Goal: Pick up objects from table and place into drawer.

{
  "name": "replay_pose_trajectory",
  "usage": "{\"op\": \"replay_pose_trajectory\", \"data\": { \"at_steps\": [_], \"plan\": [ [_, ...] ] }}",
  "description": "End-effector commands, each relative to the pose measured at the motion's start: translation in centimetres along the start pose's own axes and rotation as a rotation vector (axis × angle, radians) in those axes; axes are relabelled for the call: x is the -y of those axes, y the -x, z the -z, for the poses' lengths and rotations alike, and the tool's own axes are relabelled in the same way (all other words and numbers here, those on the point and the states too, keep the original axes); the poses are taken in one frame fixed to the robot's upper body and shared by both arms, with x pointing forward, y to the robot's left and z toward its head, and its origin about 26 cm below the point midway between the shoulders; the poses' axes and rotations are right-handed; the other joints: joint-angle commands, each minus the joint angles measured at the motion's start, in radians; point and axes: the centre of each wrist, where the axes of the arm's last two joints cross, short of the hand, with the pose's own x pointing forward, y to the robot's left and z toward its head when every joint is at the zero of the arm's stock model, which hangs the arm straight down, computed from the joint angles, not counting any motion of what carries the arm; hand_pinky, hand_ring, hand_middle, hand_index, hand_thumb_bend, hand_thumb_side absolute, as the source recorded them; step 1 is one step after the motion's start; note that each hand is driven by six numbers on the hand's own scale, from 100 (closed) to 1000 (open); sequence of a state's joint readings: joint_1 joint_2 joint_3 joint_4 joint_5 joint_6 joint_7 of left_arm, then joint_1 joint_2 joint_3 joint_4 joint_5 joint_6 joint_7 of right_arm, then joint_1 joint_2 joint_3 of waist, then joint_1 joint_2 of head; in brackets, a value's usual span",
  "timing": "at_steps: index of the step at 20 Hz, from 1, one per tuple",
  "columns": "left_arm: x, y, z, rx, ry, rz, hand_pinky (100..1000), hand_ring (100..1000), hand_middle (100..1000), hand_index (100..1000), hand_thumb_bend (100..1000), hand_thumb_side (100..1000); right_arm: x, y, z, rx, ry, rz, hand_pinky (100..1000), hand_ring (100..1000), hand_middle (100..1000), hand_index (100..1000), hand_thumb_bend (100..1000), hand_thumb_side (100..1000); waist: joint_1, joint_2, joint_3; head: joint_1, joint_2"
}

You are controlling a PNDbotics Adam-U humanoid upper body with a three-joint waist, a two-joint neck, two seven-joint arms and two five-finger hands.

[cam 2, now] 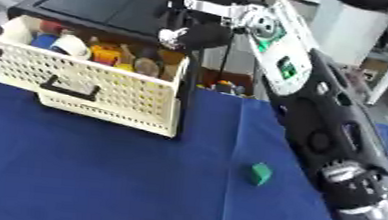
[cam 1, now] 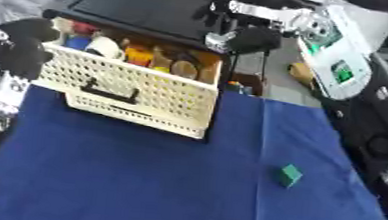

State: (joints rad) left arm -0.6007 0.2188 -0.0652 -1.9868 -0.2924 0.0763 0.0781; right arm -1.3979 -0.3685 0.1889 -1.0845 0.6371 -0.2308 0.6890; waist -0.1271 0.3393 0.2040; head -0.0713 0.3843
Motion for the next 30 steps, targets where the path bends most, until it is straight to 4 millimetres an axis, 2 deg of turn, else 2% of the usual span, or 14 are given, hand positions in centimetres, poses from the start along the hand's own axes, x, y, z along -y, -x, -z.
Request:
{"op": "replay_pose_trajectory", "data": {
  "at_steps": [1, 7, 8, 9, 12, 19, 24, 28, 29, 30],
  "plan": [
    [-0.1, -0.6, 0.4, 0.029, -0.001, -0.005, 776, 835, 694, 801, 455, 868, -0.1, -0.1, 0.2, -0.004, 0.01, -0.038, 347, 612, 678, 922, 100, 783, 0.006, -0.015, 0.0, 0.003, -0.006],
    [-0.1, -0.6, 0.4, 0.027, -0.002, -0.002, 777, 836, 695, 802, 457, 868, 0.1, 0.0, -0.1, -0.001, 0.047, -0.033, 348, 608, 668, 919, 100, 781, 0.01, -0.016, -0.002, 0.004, -0.003],
    [-0.2, -0.6, 0.4, 0.027, -0.002, -0.001, 777, 836, 695, 802, 456, 868, 0.3, 0.0, -0.3, 0.001, 0.059, -0.028, 349, 606, 665, 917, 100, 816, 0.011, -0.017, -0.003, 0.005, -0.003],
    [-0.2, -0.6, 0.4, 0.026, -0.003, 0.001, 777, 836, 695, 802, 456, 867, 0.6, -0.1, -0.5, 0.007, 0.079, -0.023, 349, 604, 659, 915, 100, 774, 0.013, -0.018, -0.004, 0.007, -0.002],
    [-0.2, -0.5, 0.3, 0.024, -0.004, 0.004, 777, 836, 696, 802, 457, 867, 1.8, -0.5, -1.5, 0.031, 0.142, -0.019, 349, 601, 651, 913, 100, 757, 0.019, -0.021, -0.007, 0.01, 0.002],
    [-0.5, -0.5, 0.3, 0.021, -0.01, 0.035, 776, 835, 697, 803, 456, 866, 5.4, -2.1, -5.2, 0.098, 0.375, 0.001, 331, 586, 626, 892, 100, 673, 0.038, -0.028, -0.02, 0.026, 0.011],
    [-0.9, -0.4, 0.4, 0.022, -0.001, 0.089, 760, 810, 682, 804, 445, 870, 6.9, -2.7, -8.5, 0.108, 0.542, 0.026, 311, 578, 616, 881, 100, 612, 0.056, -0.028, -0.031, 0.048, 0.02],
    [-1.9, -0.7, 1.0, 0.033, 0.053, 0.196, 641, 672, 603, 777, 398, 898, 6.7, -3.5, -10.3, 0.093, 0.627, 0.018, 294, 566, 597, 852, 100, 596, 0.07, -0.026, -0.038, 0.062, 0.025],
    [-2.2, -0.9, 1.3, 0.04, 0.068, 0.227, 551, 586, 553, 742, 376, 902, 6.7, -3.8, -10.7, 0.086, 0.65, 0.017, 283, 557, 582, 837, 100, 644, 0.074, -0.026, -0.039, 0.063, 0.026],
    [-2.5, -1.1, 1.6, 0.046, 0.082, 0.259, 521, 556, 535, 730, 367, 903, 6.8, -4.0, -11.2, 0.081, 0.679, 0.02, 279, 552, 576, 832, 100, 659, 0.077, -0.026, -0.041, 0.063, 0.027]
  ]
}}
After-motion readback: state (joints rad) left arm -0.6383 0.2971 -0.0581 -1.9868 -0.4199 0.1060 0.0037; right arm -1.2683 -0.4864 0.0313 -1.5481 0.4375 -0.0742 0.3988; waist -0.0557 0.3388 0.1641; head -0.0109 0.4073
